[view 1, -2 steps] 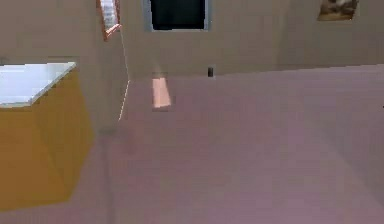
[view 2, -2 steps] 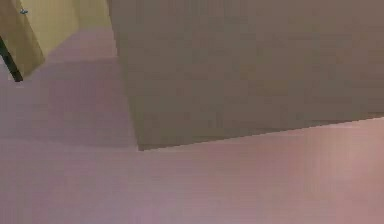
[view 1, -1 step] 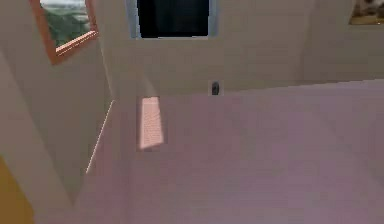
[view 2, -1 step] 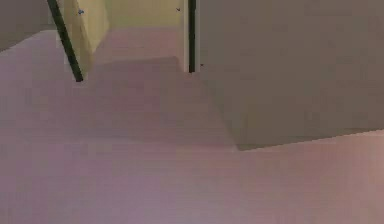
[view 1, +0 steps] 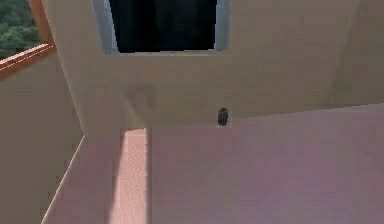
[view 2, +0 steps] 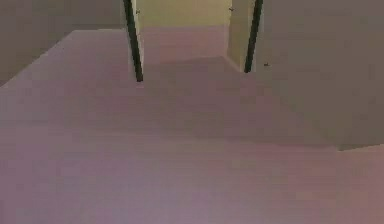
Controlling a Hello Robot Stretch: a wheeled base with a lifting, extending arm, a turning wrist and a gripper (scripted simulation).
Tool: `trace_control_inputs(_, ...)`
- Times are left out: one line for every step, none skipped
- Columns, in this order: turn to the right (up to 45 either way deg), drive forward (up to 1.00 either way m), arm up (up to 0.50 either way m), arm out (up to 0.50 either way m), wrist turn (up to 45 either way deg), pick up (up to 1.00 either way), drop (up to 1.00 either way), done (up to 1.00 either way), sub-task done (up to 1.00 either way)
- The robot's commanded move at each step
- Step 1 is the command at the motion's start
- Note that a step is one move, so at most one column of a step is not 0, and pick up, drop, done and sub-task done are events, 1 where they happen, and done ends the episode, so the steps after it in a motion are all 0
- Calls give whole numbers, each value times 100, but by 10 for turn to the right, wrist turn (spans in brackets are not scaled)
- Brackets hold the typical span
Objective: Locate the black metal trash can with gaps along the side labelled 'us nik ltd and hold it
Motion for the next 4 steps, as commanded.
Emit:
trace_control_inputs(0, 100, 0, 0, 0, 0, 0, 0, 0)
trace_control_inputs(60, 0, 0, 0, 0, 0, 0, 0, 0)
trace_control_inputs(0, 50, 0, 0, 0, 0, 0, 0, 0)
trace_control_inputs(-450, 0, 0, 0, 0, 0, 0, 0, 0)
